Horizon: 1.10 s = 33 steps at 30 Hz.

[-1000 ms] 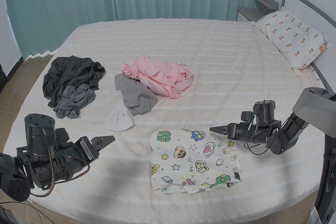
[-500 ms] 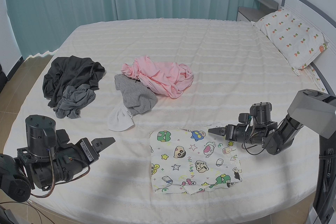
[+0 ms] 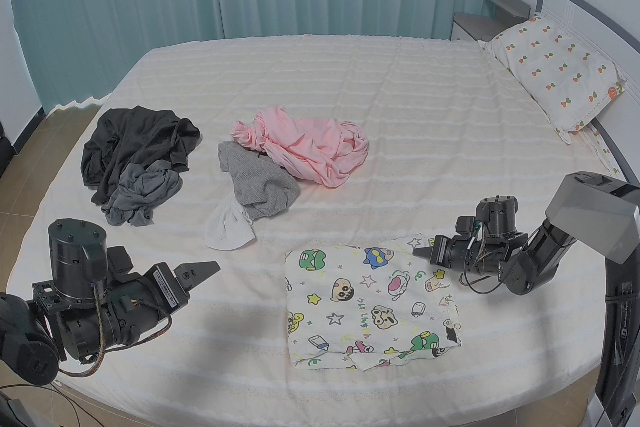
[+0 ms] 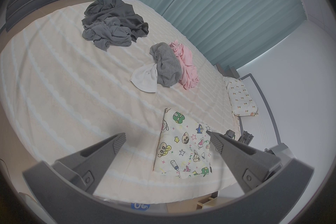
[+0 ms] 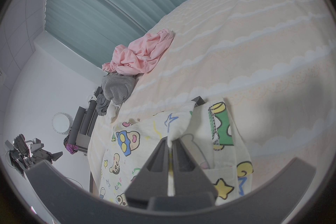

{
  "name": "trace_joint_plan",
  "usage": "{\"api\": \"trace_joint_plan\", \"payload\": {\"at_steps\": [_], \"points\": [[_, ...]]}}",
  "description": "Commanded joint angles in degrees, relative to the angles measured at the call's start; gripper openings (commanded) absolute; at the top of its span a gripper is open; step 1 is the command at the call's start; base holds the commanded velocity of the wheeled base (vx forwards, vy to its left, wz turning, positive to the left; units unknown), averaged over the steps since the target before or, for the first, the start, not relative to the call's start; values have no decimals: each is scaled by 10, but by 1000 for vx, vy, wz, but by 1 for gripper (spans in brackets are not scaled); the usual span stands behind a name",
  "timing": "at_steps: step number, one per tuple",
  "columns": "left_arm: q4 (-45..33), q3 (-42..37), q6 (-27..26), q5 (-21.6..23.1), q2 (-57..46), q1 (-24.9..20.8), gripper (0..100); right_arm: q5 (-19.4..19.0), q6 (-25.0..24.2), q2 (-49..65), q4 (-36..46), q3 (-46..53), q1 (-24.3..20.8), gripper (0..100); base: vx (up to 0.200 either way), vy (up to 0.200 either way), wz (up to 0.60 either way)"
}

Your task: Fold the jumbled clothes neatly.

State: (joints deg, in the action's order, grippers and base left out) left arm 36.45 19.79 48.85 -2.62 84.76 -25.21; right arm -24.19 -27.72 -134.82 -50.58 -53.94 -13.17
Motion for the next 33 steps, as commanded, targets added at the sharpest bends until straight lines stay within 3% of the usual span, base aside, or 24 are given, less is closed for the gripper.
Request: {"api": "trace_joint_plan", "payload": {"at_steps": [1,29,30,33], "points": [[0,0,0,0,1,0,100,1,-1,4,0,2,10,0,0,0,0],[0,-1,-1,-1,1,-6,100,4,1,5,-7,5,30,0,0,0,0],[0,-1,-1,-1,1,-6,100,4,3,6,-8,9,31,100,0,0,0],[0,-1,-1,0,2,-6,100,4,1,12,-17,16,34,100,0,0,0]]}}
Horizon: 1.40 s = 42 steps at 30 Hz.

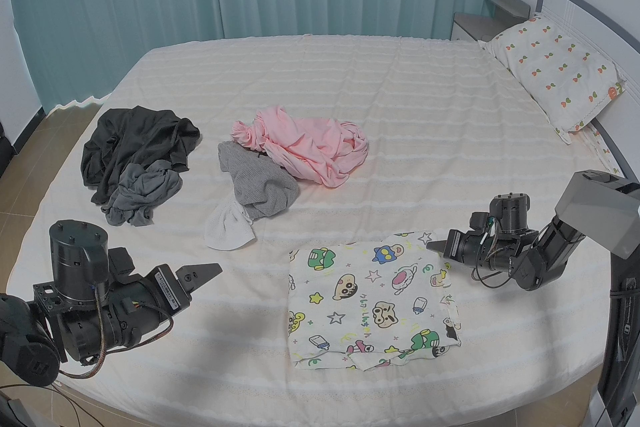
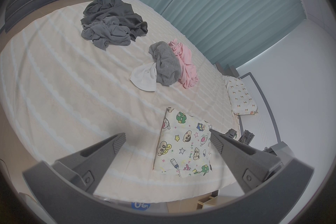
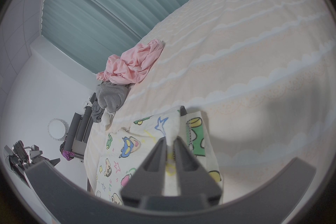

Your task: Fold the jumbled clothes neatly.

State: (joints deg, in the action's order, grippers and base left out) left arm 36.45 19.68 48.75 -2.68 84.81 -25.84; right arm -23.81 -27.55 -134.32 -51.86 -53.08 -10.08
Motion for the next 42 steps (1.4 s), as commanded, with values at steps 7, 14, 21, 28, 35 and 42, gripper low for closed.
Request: {"api": "trace_joint_plan", "payload": {"at_steps": [7,14,21,28,35,42], "points": [[0,23,-5,20,70,-43,100,1,10,61,-8,95,9,100,0,0,0],[-7,134,-24,57,233,-44,100,2,49,91,-5,178,30,100,0,0,0],[-5,214,-72,60,389,-44,100,-5,50,79,-6,201,25,100,0,0,0],[2,259,-73,92,443,-44,100,-37,34,65,-4,201,9,100,0,0,0],[57,279,-70,107,475,-45,100,-83,19,57,-5,198,0,100,0,0,0],[89,287,-70,106,490,-47,100,-89,0,38,-5,173,-28,100,0,0,0]]}}
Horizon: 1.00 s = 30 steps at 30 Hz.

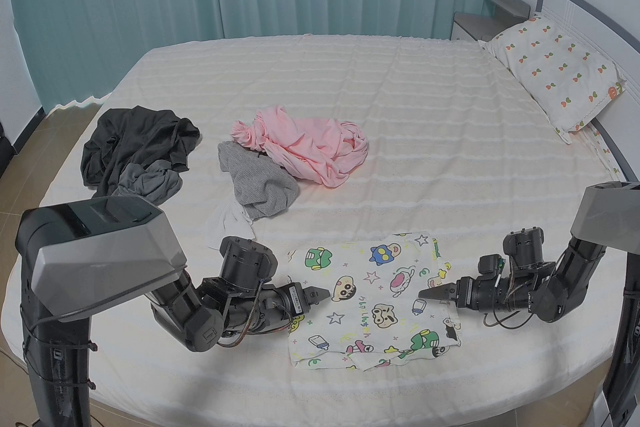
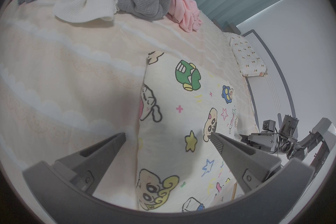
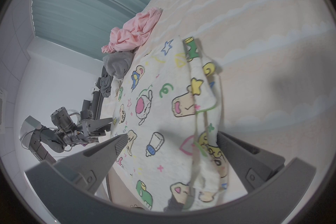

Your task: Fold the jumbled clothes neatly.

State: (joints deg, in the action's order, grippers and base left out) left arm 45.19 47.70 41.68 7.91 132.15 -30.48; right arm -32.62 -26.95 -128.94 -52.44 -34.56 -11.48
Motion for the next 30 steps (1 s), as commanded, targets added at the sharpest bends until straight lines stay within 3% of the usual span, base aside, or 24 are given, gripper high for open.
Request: {"api": "trace_joint_plan", "payload": {"at_steps": [1,14,15,16,17,25,30], "points": [[2,12,1,0,20,-2,100,0,-15,-22,-1,-22,-22,100,0,0,0],[3,44,31,0,26,-25,100,-1,-29,-26,-1,-35,-47,100,0,0,0],[3,43,32,-1,25,-25,100,-1,-29,-26,-2,-34,-48,0,0,0,0],[3,42,32,-1,25,-25,100,-1,-29,-25,-2,-33,-48,0,0,0,0],[2,39,33,-1,23,-26,0,-1,-29,-25,-2,-31,-51,0,0,0,0],[-4,33,34,-4,11,-29,0,0,-28,-2,-3,-11,-52,0,0,0,0],[-5,34,67,-10,-4,-37,0,-1,-28,27,-7,5,-54,0,0,0,0]]}}
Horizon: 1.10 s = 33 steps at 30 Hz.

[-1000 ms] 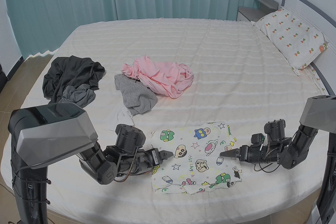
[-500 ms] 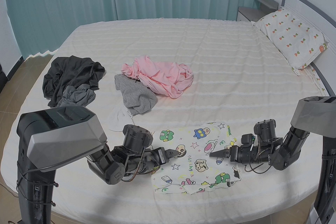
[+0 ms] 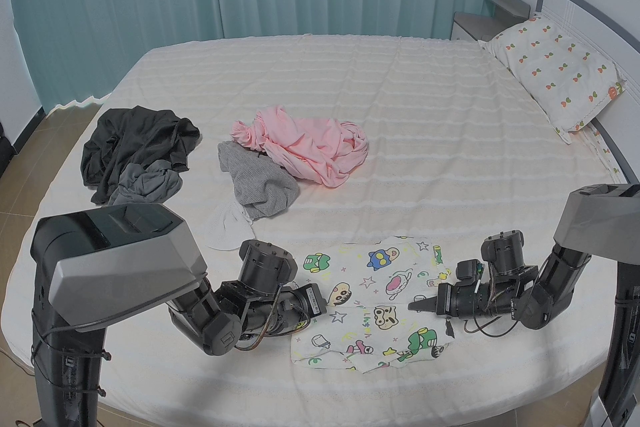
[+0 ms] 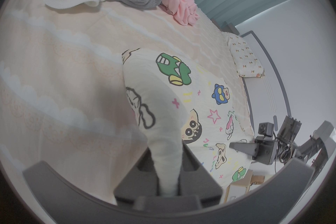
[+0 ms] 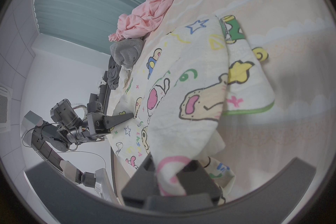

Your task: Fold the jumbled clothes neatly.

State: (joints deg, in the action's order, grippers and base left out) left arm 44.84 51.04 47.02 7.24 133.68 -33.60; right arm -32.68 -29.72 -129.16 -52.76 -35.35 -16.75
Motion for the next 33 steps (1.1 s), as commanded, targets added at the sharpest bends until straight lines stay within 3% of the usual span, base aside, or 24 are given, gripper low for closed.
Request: {"api": "trace_joint_plan", "payload": {"at_steps": [1,10,33], "points": [[-3,-1,16,-4,-24,-7,0,-1,-2,34,-6,15,-3,0,0,0,0],[-31,6,17,-4,-52,-16,0,1,-3,39,-65,48,-4,0,0,-178,0],[-33,18,17,-7,-68,-59,0,8,0,82,-70,75,3,0,0,-200,0]]}}
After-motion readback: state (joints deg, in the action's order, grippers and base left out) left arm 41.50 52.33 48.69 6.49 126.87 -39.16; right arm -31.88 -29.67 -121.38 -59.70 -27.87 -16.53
